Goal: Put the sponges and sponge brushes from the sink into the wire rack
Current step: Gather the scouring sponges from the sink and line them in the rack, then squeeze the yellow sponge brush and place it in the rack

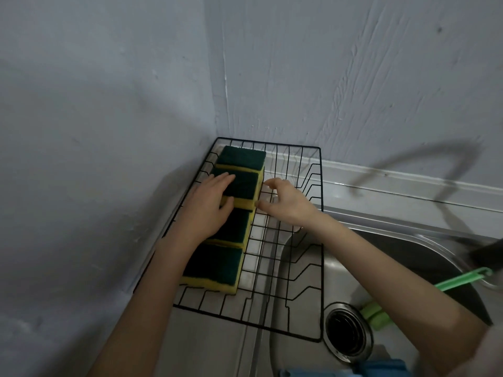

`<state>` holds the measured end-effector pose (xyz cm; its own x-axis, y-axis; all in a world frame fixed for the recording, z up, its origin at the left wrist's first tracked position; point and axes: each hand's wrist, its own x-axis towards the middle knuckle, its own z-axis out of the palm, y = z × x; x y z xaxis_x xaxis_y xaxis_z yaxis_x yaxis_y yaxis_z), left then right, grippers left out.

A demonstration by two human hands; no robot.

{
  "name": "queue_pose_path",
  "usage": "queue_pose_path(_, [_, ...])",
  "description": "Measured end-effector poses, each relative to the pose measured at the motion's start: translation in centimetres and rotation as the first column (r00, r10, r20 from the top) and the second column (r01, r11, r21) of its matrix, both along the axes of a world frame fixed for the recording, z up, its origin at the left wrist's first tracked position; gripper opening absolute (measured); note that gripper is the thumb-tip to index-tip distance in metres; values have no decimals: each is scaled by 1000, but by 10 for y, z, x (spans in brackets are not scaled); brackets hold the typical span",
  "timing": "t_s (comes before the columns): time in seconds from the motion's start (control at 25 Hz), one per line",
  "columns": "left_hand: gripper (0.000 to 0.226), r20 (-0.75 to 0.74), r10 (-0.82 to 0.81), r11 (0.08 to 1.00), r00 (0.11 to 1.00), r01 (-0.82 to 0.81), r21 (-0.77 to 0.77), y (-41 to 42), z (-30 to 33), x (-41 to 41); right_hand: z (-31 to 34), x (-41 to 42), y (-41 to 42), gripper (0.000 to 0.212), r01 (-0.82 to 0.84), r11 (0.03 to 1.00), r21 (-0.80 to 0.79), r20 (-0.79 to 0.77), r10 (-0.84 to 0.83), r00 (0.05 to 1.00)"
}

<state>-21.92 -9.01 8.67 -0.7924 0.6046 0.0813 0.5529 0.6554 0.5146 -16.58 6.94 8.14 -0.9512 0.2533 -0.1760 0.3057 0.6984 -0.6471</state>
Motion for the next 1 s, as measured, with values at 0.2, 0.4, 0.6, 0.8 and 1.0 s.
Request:
queue_pose_path(0.2, [49,-43,-47,998,998,45,-47,7,25,46,22,51,0,64,-41,987,158,-57,50,997])
queue_pose_path(0.4, [48,-103,-147,989,984,146,-19,23,41,111,29,116,16,64,21,986,163,-85,-7,996])
queue_pose_path(0.6, [46,-124,-255,966,959,259,14,47,37,168,26,179,41,61,84,983,164,-74,-72,995])
queue_pose_path(0.8, [47,-89,-312,950,946,314,2,79,22,217,19,238,67,60,132,979,157,-20,-130,991])
queue_pose_path(1.0, [48,-10,-352,936,936,352,7,115,-2,259,10,291,104,58,200,970,140,-12,-200,980])
